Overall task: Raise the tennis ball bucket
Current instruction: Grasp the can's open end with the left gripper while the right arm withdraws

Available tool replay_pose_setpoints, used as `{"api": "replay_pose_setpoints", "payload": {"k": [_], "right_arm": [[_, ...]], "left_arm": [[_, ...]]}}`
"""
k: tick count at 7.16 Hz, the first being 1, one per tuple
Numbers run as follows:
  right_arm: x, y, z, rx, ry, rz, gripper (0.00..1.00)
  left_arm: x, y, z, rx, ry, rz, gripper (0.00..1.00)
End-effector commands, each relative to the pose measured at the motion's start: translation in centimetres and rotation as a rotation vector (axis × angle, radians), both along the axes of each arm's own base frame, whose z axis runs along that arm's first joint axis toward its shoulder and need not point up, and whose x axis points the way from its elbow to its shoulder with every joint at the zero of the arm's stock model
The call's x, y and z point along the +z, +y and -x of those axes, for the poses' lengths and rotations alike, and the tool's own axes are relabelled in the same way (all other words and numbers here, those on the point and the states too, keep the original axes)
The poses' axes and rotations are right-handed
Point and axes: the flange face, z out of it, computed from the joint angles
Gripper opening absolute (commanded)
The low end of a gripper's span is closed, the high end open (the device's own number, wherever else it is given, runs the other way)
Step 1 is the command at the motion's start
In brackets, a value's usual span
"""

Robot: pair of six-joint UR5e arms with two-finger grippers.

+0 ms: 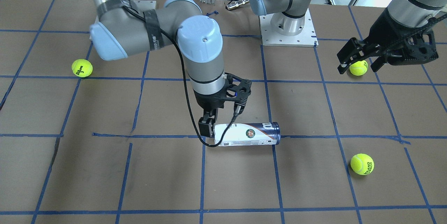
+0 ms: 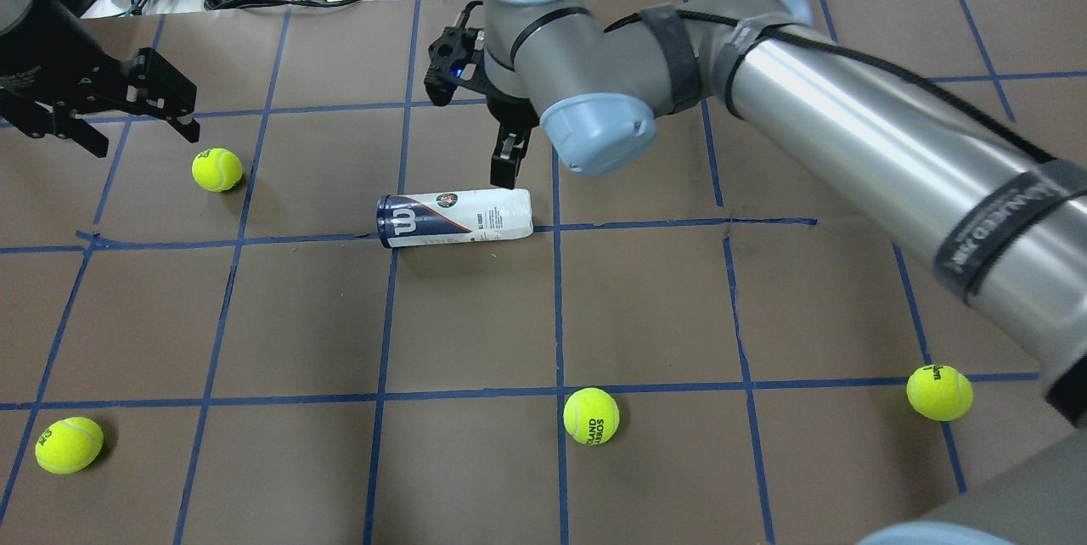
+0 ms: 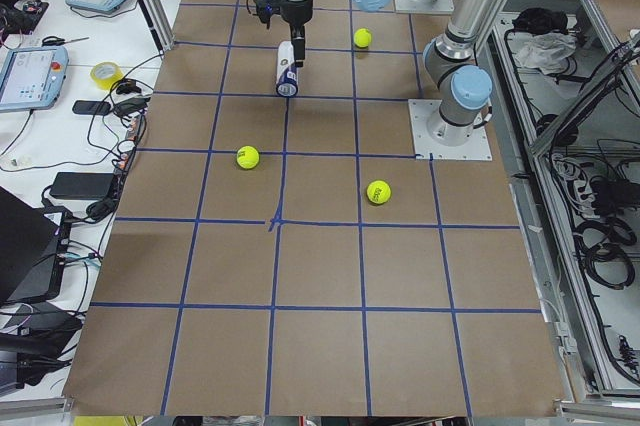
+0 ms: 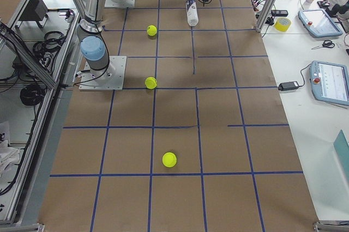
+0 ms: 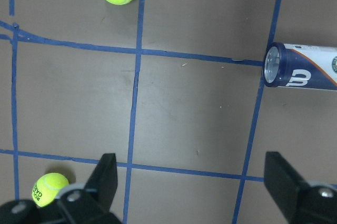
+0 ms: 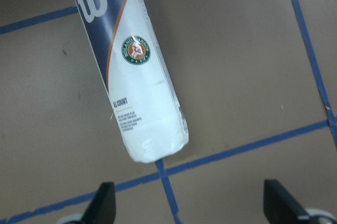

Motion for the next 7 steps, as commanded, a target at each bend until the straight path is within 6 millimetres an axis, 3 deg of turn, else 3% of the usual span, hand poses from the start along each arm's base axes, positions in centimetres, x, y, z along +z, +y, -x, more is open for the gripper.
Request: {"api": "replay_pose_setpoints", "payload": {"k": [1,2,3,4,5,7], "right_arm": [[7.5,1.4,8.0,-0.171,0.002,-0.049,1.0],[9.4,1.8,11.5,-0.229,0.012,-0.069,1.0],[9.8,1.5,15.2,-0.296,0.025,-0.128,1.0],[12.9,3.3,17.2,-0.401,0.027,-0.106,1.0],[14.5,5.0,17.9,-0.542,0.023,-0.131,1.0],[16.4,5.6,18.2,-0.79,-0.01,-0.114,1.0]], "left_arm": [[-1.8,-0.7,0.5,-0.003,0.073,-0.012,1.0],[-3.7,-0.9,0.9,0.001,0.131,-0.018,1.0],[-5.8,-1.7,1.1,-0.031,0.167,0.017,1.0],[-8.5,-2.2,1.8,-0.023,0.26,0.011,1.0],[-10.9,-2.8,2.4,-0.005,0.341,-0.002,1.0],[-15.2,-4.3,2.9,-0.007,0.445,0.012,1.0]]}}
